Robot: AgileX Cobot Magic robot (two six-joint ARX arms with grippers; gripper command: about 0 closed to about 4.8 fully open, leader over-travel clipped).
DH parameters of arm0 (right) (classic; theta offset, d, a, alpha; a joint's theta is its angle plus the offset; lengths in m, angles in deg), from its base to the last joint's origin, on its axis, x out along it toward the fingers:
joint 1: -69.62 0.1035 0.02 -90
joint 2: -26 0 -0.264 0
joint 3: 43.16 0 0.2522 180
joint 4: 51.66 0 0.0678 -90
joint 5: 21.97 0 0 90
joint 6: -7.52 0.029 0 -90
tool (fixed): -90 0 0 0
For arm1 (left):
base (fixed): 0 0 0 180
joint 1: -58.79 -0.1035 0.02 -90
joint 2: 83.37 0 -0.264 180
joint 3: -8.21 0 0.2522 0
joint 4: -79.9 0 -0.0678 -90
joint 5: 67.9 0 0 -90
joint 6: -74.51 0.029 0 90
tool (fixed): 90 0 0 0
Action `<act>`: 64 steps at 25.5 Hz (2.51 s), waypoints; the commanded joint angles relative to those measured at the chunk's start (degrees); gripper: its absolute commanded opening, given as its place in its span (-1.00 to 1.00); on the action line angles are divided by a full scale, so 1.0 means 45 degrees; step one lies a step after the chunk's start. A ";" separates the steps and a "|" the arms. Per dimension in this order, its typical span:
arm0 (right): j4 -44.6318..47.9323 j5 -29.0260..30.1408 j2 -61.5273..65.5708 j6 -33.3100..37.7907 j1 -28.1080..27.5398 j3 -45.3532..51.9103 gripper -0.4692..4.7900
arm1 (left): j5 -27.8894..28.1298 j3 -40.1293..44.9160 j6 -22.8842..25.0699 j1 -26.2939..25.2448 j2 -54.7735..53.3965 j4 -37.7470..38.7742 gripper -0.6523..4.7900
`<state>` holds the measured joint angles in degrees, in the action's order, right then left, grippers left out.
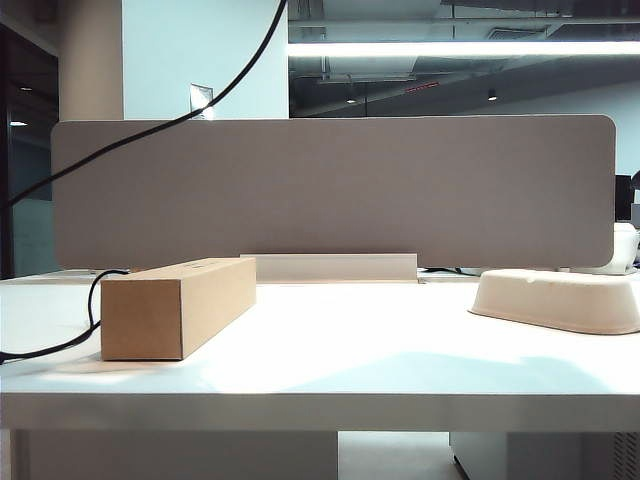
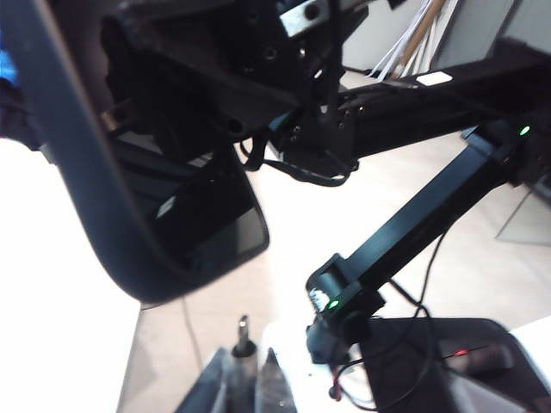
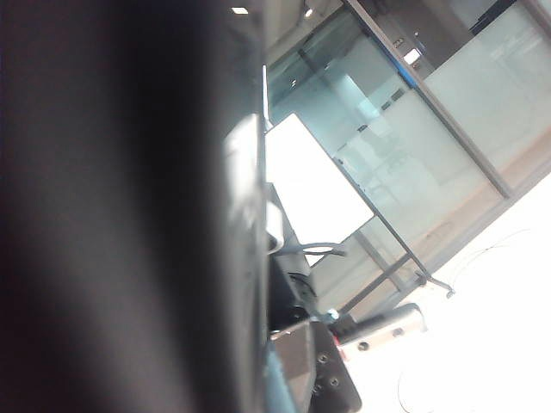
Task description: Pick up the charging cable and the phone, plug the charging cable into the charging port on the phone, and finally place them back on the table.
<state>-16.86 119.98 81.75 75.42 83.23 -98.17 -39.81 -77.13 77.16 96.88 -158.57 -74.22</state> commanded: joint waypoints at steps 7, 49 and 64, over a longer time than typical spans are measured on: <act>0.0510 0.0170 -0.0034 -0.0238 0.0000 -0.0092 -0.83 | -0.1064 -0.0024 -0.1749 0.0019 -0.0306 -0.1481 -0.78; -0.0257 0.0772 -0.0029 -0.1433 -0.0005 -0.0087 -0.83 | -0.1234 -0.0024 -0.2254 -0.0097 -0.0865 -0.1039 -0.78; -0.1141 0.0976 -0.0024 -0.2244 0.0000 -0.0087 -0.83 | -0.0486 -0.0039 -0.3682 -0.0146 -0.1001 -0.2200 -0.78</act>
<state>-20.97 122.49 81.81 66.35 82.99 -98.20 -43.00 -77.04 61.67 96.22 -162.99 -81.84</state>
